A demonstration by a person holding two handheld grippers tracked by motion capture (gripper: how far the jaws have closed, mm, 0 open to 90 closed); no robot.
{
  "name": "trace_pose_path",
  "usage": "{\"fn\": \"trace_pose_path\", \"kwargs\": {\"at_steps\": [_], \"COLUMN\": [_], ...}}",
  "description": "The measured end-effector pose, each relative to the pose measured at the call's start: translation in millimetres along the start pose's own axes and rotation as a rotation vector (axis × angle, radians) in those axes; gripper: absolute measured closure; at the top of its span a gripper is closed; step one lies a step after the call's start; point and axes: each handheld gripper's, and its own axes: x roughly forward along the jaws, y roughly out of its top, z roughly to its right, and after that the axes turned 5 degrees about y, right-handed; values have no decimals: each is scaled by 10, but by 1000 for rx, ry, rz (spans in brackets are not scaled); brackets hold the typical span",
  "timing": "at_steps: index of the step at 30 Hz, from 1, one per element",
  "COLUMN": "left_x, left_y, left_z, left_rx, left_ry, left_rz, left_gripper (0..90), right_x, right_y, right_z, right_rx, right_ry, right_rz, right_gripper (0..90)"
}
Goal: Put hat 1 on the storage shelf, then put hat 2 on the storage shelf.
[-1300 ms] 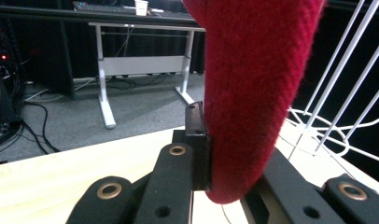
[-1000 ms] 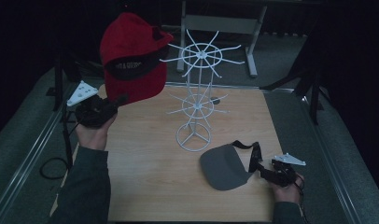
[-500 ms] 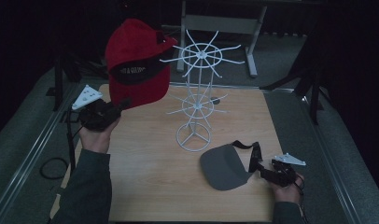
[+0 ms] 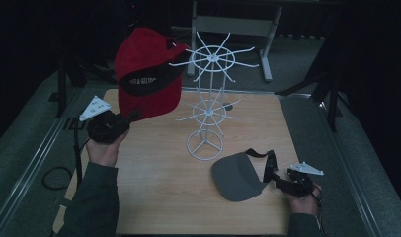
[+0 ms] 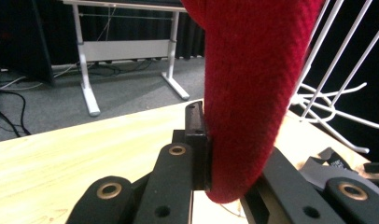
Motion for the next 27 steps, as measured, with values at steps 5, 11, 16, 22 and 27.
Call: {"fn": "trace_pose_path", "kwargs": {"at_steps": [5,11,16,22,27], "left_x": [43,123,187,219,172], "left_y": [-115,-239,-352,-443,-419], "left_z": [13,31,50,58,39], "left_rx": [2,10,13,17,7], "left_ry": [-7,-10,-10,-22,-37], "left_rz": [-20,-62,-106,-136,-109], "left_gripper": [857,856,854,848,759], "right_x": [-1,1,1,1,3], "right_y": [0,0,0,0,2], "right_z": [0,-1,-2,-2,-1], "right_rx": [-1,-1,1,1,0], "right_ry": [1,1,2,2,2], "right_rz": [-1,0,-1,-1,-1], "right_gripper": [315,315,315,314,311]}}
